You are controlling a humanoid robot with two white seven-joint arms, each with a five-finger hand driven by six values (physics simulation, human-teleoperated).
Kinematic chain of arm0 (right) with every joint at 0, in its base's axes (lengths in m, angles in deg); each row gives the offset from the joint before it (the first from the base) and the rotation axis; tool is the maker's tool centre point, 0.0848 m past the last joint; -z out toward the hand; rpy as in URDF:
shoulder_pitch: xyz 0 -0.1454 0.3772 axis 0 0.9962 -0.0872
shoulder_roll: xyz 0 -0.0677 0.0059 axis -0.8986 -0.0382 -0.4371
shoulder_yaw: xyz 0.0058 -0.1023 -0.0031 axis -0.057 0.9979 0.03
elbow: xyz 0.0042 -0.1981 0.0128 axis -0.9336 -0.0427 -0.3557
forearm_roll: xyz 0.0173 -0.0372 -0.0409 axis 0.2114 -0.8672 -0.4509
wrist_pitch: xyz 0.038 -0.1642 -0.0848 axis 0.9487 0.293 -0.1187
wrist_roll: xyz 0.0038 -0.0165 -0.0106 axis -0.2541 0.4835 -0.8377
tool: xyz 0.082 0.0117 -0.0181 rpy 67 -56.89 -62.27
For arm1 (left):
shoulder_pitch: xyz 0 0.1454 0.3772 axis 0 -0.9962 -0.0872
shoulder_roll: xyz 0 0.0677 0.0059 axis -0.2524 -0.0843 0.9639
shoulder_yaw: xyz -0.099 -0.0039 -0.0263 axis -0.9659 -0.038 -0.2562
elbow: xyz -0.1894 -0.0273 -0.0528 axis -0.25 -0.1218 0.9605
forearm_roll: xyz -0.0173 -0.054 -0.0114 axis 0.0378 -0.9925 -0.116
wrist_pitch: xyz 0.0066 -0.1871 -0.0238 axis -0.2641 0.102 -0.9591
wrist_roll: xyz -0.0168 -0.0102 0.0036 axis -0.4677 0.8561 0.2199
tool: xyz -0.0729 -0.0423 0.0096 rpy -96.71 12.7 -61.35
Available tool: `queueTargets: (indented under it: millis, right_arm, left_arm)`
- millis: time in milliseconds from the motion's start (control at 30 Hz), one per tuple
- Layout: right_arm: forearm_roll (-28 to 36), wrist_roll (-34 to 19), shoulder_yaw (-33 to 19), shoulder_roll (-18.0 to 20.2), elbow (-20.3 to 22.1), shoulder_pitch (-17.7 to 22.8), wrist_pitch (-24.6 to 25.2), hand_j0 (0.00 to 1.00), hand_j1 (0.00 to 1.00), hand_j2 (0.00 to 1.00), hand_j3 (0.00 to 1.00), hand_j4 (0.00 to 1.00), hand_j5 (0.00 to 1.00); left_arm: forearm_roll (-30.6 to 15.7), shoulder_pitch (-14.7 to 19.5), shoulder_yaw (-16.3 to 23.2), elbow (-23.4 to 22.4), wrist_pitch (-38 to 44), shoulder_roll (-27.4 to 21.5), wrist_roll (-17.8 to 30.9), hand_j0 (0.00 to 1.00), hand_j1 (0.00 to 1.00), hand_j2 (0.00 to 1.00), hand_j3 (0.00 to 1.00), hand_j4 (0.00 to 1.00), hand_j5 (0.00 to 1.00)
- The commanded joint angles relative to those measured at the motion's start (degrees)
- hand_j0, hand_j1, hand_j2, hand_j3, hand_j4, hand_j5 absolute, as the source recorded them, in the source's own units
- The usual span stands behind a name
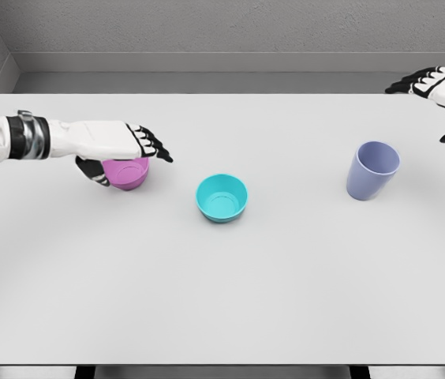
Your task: Stacking bowl and cup with both arms
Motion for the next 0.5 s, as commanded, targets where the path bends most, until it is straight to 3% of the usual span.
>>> queueTargets:
  millis: [0, 467]
  right_arm:
    - [0.3, 0.0, 0.4, 0.1, 0.1, 0.0, 0.2, 1.0, 1.0, 1.0, 1.0, 1.0, 1.0]
    - [0.3, 0.0, 4.7, 0.2, 2.6, -0.2, 0.2, 1.0, 1.0, 1.0, 1.0, 1.0, 1.0]
  left_arm:
    - [0.9, -0.1, 0.2, -1.8, 0.1, 0.9, 0.0, 1.0, 1.0, 1.0, 1.0, 1.0, 1.0]
    - [1.9, -0.1, 0.2, -2.0, 0.1, -0.2, 0.0, 1.0, 1.0, 1.0, 1.0, 1.0, 1.0]
